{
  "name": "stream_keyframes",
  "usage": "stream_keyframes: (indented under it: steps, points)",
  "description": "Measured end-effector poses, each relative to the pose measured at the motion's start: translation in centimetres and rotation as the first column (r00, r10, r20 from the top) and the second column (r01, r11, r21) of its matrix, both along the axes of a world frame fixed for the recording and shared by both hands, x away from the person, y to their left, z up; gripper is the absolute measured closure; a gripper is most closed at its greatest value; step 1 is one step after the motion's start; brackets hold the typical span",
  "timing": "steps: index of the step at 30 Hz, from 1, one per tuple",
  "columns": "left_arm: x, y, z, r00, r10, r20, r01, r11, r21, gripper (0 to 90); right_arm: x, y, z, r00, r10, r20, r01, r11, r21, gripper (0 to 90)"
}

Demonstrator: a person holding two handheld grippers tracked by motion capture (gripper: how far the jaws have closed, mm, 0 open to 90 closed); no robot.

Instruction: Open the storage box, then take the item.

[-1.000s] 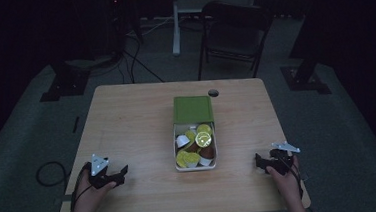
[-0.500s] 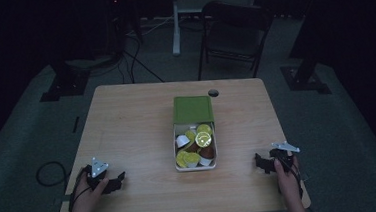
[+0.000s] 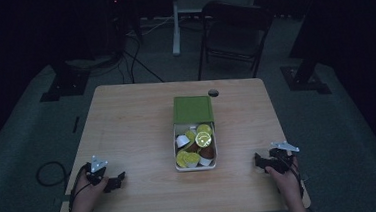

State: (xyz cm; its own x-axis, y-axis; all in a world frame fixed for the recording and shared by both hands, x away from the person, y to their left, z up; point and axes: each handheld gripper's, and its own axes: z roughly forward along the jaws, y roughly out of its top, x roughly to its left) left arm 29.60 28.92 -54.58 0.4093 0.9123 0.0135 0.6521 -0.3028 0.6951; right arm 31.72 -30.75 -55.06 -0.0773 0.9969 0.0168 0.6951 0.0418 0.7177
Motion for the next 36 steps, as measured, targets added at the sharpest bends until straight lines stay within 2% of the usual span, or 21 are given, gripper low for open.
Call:
stream_keyframes:
  steps: [6, 9, 19, 29, 33, 36]
  points:
    - [0.2, -0.1, 0.0, 0.9997, -0.020, -0.011, 0.020, 0.9998, 0.009, 1.8, -0.2, 0.1, 0.1, 0.9999, 0.015, 0.000, -0.015, 1.000, 0.024, 10.3]
    - [0.2, -0.1, 0.0, 0.9997, -0.022, -0.011, 0.023, 0.9997, 0.008, 1.3, -0.2, 0.3, 0.4, 0.9998, 0.021, 0.000, -0.021, 1.000, 0.016, 10.3]
    - [0.2, -0.1, 0.0, 0.9997, -0.019, -0.012, 0.019, 0.9998, 0.007, 1.3, -0.1, 2.0, 2.8, 0.9973, 0.069, 0.024, -0.070, 0.997, 0.029, 10.3]
    - [0.2, -0.2, 0.0, 0.9999, -0.011, -0.013, 0.011, 0.9999, 0.008, 1.3, -0.3, 4.0, 5.3, 0.9892, 0.132, 0.064, -0.136, 0.989, 0.062, 12.9]
    - [0.2, -0.2, 0.0, 0.9999, -0.011, -0.013, 0.011, 0.9999, 0.009, 1.3, -0.3, 4.7, 6.4, 0.9848, 0.154, 0.080, -0.159, 0.985, 0.061, 12.9]
    - [0.2, -0.2, 0.0, 0.9999, -0.010, -0.012, 0.010, 0.9999, 0.008, 1.3, -0.5, 5.4, 7.1, 0.9784, 0.182, 0.098, -0.187, 0.981, 0.048, 13.7]
